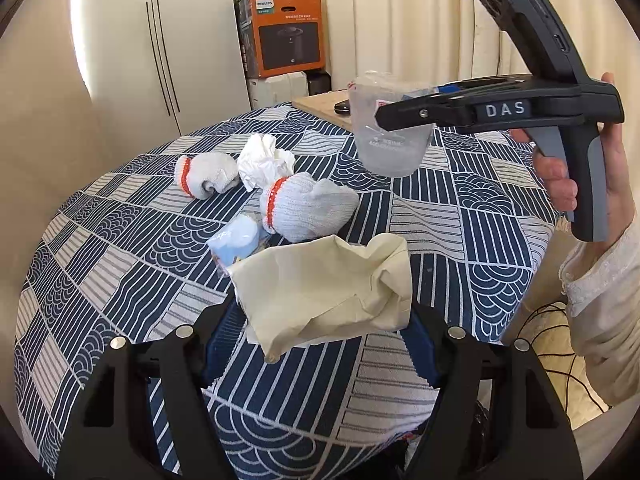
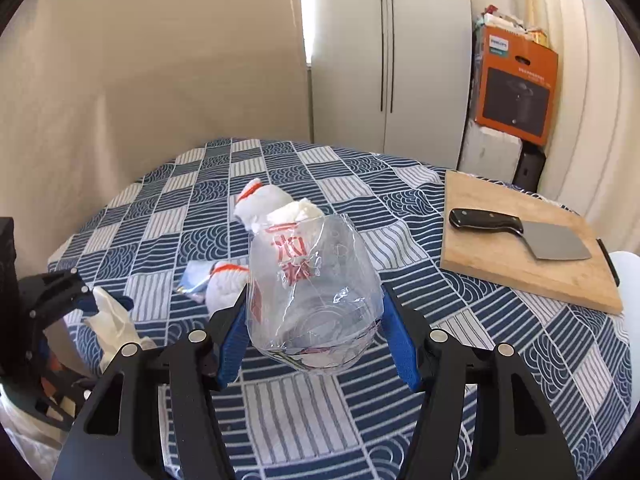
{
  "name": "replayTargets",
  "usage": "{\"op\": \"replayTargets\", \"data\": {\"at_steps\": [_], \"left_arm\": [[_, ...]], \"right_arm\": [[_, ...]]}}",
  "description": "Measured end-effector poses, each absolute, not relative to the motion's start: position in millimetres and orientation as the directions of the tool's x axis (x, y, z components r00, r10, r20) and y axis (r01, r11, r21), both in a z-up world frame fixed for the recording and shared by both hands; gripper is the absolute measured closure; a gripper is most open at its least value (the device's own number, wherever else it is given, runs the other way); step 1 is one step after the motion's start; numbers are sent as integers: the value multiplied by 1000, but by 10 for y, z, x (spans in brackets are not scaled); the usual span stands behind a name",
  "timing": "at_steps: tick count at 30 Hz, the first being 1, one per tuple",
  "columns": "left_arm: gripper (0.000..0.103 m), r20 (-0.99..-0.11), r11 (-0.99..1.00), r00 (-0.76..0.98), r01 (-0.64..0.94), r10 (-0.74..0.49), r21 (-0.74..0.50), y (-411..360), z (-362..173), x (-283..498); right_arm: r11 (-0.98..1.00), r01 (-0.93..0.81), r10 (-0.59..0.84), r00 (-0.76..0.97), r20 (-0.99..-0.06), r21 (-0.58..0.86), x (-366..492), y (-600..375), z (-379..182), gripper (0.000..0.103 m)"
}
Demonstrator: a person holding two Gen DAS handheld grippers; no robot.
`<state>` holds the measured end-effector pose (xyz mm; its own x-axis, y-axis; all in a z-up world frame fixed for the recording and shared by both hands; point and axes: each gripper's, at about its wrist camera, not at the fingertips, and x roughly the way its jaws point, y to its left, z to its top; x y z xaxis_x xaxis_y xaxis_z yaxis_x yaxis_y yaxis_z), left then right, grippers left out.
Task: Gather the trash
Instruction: 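Carry the plastic cup and beige tissue in both grippers down to the black bin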
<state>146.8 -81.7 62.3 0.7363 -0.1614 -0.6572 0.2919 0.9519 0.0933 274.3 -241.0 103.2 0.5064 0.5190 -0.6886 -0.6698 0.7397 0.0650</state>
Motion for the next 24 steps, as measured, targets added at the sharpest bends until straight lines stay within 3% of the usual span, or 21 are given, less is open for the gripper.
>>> {"op": "replayTargets", "data": {"at_steps": [24], "left_arm": [[31,-608,963,784,245,-127,115,-605,637,598]], "right_arm": [[711,-703,529,520,-670,16,1620,-2487,1179,46]]}}
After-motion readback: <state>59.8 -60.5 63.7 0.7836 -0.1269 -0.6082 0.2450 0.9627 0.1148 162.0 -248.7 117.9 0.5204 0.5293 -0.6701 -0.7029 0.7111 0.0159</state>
